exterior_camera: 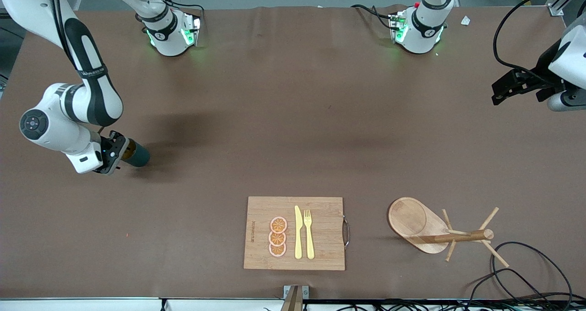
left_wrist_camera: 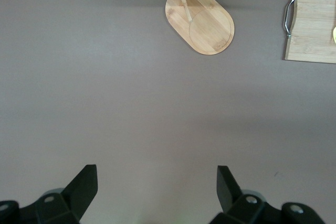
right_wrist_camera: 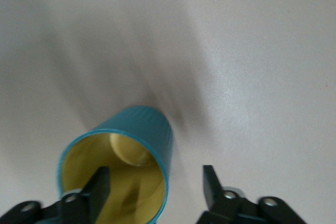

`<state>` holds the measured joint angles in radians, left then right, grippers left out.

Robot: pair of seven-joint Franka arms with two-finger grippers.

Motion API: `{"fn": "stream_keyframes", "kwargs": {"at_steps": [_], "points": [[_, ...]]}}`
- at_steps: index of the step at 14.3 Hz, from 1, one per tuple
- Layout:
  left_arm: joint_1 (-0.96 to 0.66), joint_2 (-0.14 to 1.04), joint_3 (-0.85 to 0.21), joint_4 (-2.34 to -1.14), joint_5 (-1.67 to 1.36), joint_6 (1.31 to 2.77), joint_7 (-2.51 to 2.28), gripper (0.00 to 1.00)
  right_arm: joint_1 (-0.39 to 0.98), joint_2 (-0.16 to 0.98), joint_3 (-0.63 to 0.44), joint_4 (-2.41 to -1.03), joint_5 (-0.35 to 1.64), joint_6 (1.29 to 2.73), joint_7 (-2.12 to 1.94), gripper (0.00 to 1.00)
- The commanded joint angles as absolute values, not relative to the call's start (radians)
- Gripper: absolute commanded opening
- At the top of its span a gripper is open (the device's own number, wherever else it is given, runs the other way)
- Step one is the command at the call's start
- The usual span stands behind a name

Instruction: Transfer cup from left to right arm and place

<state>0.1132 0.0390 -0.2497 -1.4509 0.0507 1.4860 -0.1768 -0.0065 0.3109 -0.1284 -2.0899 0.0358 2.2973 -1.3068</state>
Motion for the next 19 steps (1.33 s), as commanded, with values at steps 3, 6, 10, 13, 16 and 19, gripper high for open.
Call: {"fn": "stream_keyframes", "kwargs": {"at_steps": [3,6,10,13,16,19], "points": [[0.120,0.008,-0.255,-1.477,0.037,1.479,-0.184,1.00,0.005,0.198,-0.117,-1.987,0.023,2.029,-1.067,1.00],[0.120,0.008,-0.253,-1.476,0.017,1.480,-0.179,1.00,-0.003,0.158,-0.118,-1.915,0.023,1.909,-0.921,1.00],[0.120,0.008,-0.253,-1.476,0.017,1.480,-0.179,1.00,-0.021,0.160,-0.123,-1.793,0.026,1.764,-0.826,1.00],[0.121,-0.008,-0.253,-1.477,0.002,1.480,-0.179,1.00,-0.034,0.163,-0.121,-1.698,0.022,1.652,-0.651,1.00],[0.121,-0.015,-0.252,-1.482,0.000,1.480,-0.176,1.00,-0.031,0.161,-0.118,-1.622,0.020,1.586,-0.502,1.00],[0.121,-0.018,-0.252,-1.489,0.000,1.480,-0.175,1.00,-0.014,0.169,-0.115,-1.479,-0.012,1.461,-0.330,1.00]]}}
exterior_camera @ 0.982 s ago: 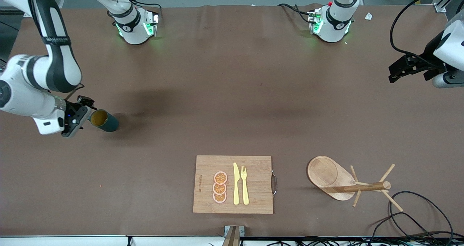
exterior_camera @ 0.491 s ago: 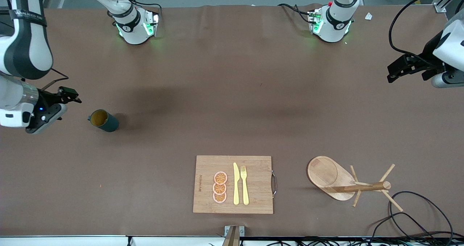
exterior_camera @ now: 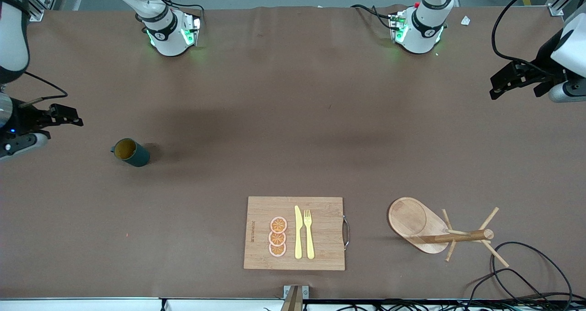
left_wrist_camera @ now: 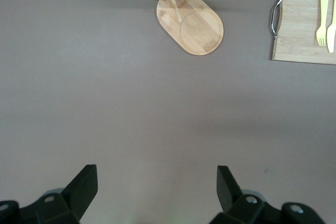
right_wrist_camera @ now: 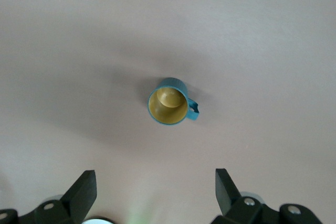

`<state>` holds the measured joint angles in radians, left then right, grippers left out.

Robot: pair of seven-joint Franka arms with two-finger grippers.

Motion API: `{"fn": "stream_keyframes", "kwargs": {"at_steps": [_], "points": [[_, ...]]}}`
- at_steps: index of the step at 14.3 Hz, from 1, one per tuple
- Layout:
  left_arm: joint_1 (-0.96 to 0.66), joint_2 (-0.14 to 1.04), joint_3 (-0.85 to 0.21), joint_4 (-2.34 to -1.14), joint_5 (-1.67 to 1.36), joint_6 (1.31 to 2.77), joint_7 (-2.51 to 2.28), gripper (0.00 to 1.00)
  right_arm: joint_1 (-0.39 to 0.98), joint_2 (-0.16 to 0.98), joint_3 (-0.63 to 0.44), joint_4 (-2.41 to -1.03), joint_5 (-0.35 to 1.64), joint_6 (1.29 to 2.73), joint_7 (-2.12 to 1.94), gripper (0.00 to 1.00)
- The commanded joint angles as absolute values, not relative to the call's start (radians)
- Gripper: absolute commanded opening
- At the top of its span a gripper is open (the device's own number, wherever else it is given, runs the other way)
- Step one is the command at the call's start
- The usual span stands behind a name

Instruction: Transfer cup from left to right arm and place

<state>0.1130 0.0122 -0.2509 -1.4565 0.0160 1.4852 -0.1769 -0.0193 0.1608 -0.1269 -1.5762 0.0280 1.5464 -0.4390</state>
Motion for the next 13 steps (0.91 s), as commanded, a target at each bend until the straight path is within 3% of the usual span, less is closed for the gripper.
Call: {"fn": "stream_keyframes", "kwargs": {"at_steps": [1,5,13], "points": [[0.121,-0.020,-0.252,-1.491,0.000,1.480,-0.175,1.00,-0.006,0.173,-0.115,-1.426,-0.037,1.433,-0.312,1.00],[0.121,-0.025,-0.250,-1.500,0.000,1.483,-0.175,1.00,-0.017,0.178,-0.118,-1.333,-0.037,1.399,-0.308,1.00],[0.121,-0.069,-0.250,-1.569,0.000,1.515,-0.176,1.00,0.005,0.158,-0.083,-1.333,-0.021,1.279,-0.086,1.00]]}}
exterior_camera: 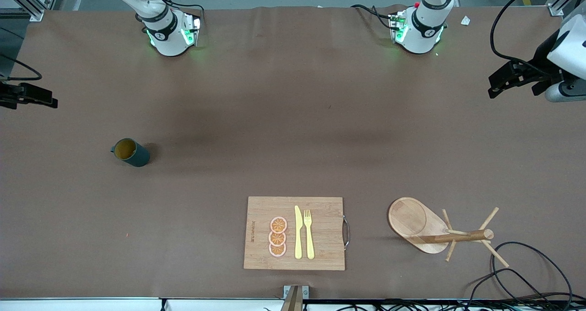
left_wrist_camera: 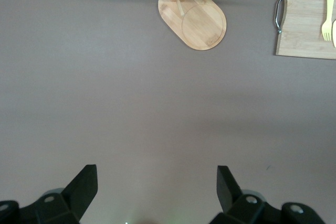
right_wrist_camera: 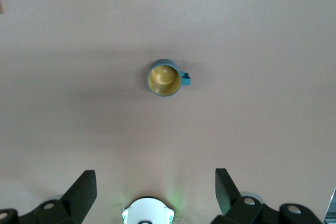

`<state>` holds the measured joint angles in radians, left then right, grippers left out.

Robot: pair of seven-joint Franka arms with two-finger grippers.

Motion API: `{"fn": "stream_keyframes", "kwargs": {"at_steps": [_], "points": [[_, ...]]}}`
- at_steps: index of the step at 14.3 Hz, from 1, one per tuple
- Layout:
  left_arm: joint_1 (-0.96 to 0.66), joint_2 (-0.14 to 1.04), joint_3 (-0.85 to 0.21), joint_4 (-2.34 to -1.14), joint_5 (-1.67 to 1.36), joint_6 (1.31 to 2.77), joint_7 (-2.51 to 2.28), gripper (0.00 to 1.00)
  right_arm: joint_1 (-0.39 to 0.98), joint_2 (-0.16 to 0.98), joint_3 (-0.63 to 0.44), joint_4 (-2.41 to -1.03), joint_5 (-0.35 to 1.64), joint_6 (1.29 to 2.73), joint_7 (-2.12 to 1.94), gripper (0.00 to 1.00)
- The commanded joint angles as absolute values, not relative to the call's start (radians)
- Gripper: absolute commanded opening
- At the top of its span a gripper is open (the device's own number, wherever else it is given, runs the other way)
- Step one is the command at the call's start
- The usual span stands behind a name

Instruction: Transfer cup from left to right arm and place

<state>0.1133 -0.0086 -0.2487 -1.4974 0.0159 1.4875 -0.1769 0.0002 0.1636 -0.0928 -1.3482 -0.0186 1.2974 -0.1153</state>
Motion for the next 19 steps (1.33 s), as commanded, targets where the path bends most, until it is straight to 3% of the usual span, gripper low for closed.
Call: {"fn": "stream_keyframes", "kwargs": {"at_steps": [1,3,9,19], "points": [[0.121,-0.068,-0.252,-1.566,0.000,1.516,-0.167,1.00,0.003,0.149,-0.083,-1.341,-0.020,1.288,-0.089,1.00],[0.121,-0.060,-0.250,-1.562,0.002,1.516,-0.143,1.00,0.002,0.112,-0.084,-1.377,-0.006,1.296,-0.124,1.00],[0.124,-0.031,-0.241,-1.522,0.009,1.516,-0.052,1.00,0.003,-0.126,-0.086,-1.663,-0.002,1.428,-0.129,1.00],[0.121,-0.008,-0.241,-1.494,0.002,1.516,-0.066,1.00,-0.031,-0.133,-0.084,-1.660,-0.002,1.443,-0.129,1.00]]}}
